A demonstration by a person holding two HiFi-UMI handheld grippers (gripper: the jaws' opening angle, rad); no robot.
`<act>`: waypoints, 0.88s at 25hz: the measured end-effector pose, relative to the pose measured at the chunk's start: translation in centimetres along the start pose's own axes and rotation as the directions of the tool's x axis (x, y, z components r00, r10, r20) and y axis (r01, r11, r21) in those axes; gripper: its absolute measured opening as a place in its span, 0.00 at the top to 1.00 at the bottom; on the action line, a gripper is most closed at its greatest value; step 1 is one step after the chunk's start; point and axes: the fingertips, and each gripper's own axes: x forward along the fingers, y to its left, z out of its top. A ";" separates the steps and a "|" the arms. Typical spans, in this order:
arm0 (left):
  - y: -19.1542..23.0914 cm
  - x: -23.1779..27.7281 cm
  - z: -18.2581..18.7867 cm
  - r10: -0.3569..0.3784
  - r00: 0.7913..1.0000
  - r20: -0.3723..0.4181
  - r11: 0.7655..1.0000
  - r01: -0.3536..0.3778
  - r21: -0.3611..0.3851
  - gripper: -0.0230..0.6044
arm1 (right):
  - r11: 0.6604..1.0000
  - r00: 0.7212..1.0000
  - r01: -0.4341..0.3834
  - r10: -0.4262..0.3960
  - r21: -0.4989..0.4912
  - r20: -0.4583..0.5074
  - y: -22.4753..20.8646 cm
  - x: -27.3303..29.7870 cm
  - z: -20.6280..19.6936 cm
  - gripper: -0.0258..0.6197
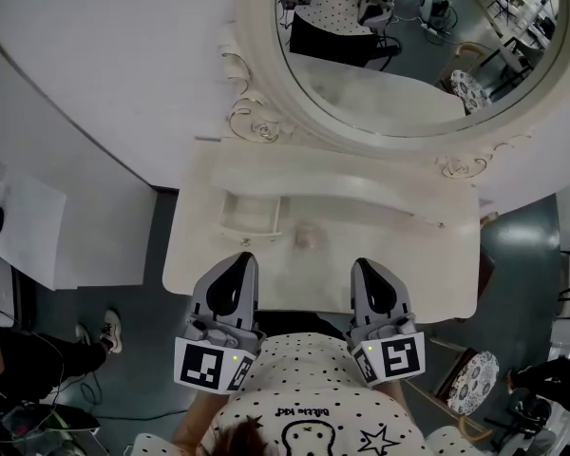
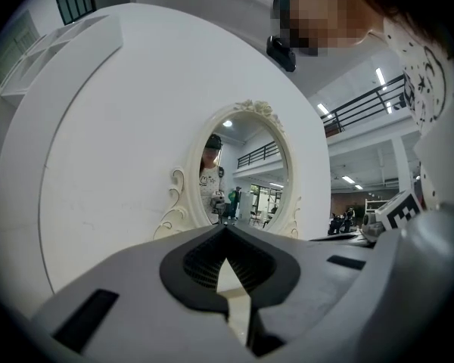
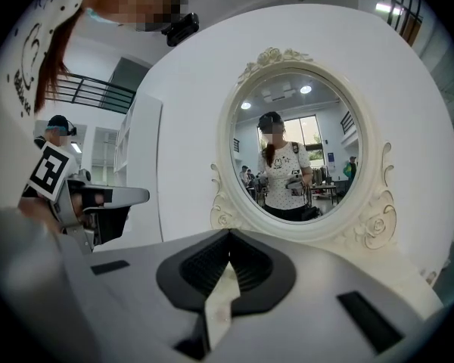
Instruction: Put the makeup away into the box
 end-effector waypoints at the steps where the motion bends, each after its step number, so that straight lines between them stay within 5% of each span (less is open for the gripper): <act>1: 0.2 0.1 0.2 -0.005 1.000 -0.002 1.000 0.005 0.002 0.97 | 1.000 1.000 0.003 -0.003 0.003 0.003 0.1 0.2 0.2 0.95; 22: 3.8 2.9 0.0 -0.058 0.997 -0.053 0.998 0.057 -0.023 0.97 | 1.000 0.996 0.030 -0.030 0.004 -0.087 0.9 6.0 -0.7 0.95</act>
